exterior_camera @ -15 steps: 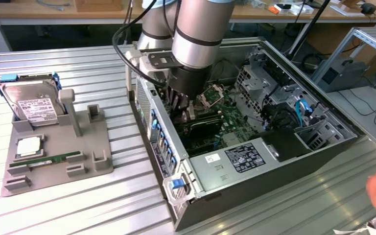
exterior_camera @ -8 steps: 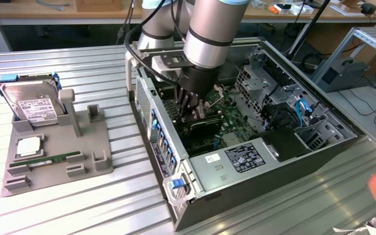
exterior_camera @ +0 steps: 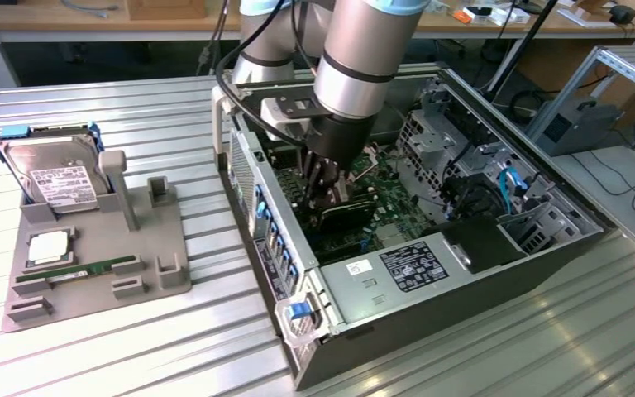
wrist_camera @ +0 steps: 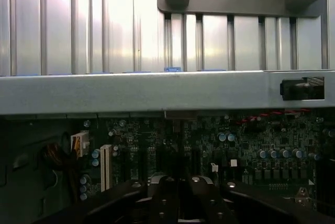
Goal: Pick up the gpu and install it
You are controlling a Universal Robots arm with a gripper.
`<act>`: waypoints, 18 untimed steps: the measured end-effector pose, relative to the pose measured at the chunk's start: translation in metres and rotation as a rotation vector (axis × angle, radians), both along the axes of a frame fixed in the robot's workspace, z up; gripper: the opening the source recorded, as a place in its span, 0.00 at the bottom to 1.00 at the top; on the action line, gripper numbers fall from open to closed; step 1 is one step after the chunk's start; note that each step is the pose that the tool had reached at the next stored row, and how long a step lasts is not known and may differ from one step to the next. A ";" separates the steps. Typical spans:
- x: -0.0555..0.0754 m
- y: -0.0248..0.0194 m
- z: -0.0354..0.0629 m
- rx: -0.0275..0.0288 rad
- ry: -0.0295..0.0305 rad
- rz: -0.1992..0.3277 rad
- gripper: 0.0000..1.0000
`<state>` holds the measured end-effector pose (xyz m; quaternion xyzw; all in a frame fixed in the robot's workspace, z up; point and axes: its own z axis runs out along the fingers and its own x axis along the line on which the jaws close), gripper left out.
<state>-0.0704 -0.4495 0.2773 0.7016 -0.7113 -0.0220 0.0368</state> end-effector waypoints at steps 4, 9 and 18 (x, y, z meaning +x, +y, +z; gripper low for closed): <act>0.001 0.0000 -0.0025 -0.0003 0.0011 0.000 0.11; 0.002 -0.0002 -0.0053 -0.0003 0.0019 0.000 0.11; 0.002 -0.0014 -0.0085 -0.0019 0.0029 0.000 0.11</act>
